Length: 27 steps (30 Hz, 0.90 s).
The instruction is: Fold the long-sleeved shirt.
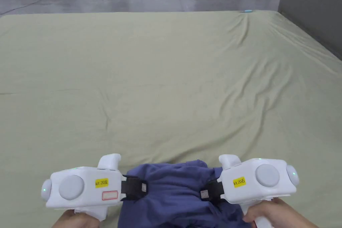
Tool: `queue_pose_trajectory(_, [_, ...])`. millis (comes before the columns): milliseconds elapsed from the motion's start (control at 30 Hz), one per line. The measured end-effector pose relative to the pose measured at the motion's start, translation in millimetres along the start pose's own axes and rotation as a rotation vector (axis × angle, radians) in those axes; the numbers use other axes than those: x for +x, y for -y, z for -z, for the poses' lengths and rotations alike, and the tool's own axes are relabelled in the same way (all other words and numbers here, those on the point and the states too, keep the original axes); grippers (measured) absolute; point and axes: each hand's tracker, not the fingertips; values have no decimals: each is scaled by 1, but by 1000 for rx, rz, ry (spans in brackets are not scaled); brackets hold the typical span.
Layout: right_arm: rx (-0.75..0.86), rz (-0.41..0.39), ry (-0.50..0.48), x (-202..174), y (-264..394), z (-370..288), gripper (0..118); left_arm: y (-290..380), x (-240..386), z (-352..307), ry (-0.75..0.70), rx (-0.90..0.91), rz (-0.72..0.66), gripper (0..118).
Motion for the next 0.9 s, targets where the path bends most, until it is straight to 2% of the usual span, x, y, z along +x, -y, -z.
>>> queue_pose_trajectory(133, [2, -8, 46, -17, -3, -4, 0, -11, 7, -25, -31, 40, 72, 0])
queue_pose_trajectory(200, [45, -64, 40, -34, -8, -11, 0, -20, -1, -37, -21, 38, 45, 0])
queue_pose_trajectory(267, [97, -101, 38, -59, -16, -16, 0, -26, -8, -53, -27, 51, 53, 0])
queue_pose_trajectory(367, [166, -121, -15, -103, -32, -17, 0, -34, -33, -88, -80, 88, 78, 0])
queue_pose_trajectory(433, [222, -182, -28, -139, -43, -11, 0, -42, -61, -121, -144, 114, 82, 0])
queue_pose_trajectory(567, [403, -384, -10, -228, -56, 23, 0, -55, -141, -203, -235, 166, 96, 0])
queue_pose_trajectory(633, [467, -461, 5, -270, -62, 46, 0, -59, -184, -243, -282, 194, 90, 0])
queue_pose_trajectory(767, [508, -513, -42, -340, -77, 105, 0, -62, -269, -304, -410, 214, 7, 0])
queue_pose_trajectory(900, [537, -548, -59, -384, -83, 158, 0, -56, -326, -323, -511, 199, -91, 0])
